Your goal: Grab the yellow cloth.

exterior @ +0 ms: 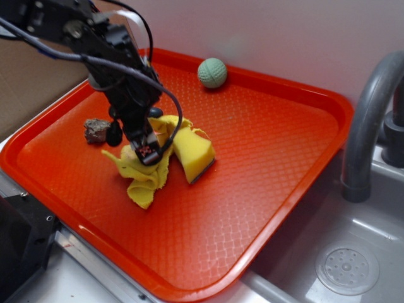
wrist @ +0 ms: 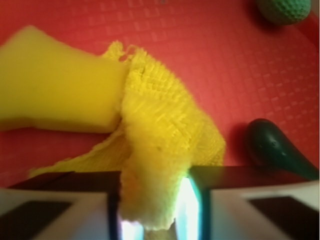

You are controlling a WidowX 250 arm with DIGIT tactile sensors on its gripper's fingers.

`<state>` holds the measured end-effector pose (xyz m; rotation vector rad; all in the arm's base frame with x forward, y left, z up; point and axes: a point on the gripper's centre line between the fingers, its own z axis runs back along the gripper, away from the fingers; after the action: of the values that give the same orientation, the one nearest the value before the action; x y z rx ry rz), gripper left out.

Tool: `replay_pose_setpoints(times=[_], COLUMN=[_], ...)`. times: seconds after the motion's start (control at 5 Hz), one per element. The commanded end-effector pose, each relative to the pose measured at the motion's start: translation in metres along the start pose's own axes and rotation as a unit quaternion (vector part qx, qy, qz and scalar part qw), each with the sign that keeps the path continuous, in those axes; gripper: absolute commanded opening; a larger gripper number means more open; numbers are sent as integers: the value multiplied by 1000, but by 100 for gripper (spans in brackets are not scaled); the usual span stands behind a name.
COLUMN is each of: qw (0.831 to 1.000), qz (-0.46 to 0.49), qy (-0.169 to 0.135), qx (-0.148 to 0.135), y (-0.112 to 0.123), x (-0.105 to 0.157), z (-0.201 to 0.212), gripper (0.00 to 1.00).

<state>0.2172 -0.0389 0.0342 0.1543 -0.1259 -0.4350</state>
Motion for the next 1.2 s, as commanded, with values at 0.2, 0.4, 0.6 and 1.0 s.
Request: replay_pose_setpoints(times=[0.2,0.4,0.6,1.0], qw=[993,996,995,996], qz=[37,41,22,-6], qy=[-69,-42,-38,-4], qx=[-84,-74,-87,-90], y=[32,33,23,-1], x=[-19,-10,0,5], z=[99,75,42,2], gripper=[100,100,100,100])
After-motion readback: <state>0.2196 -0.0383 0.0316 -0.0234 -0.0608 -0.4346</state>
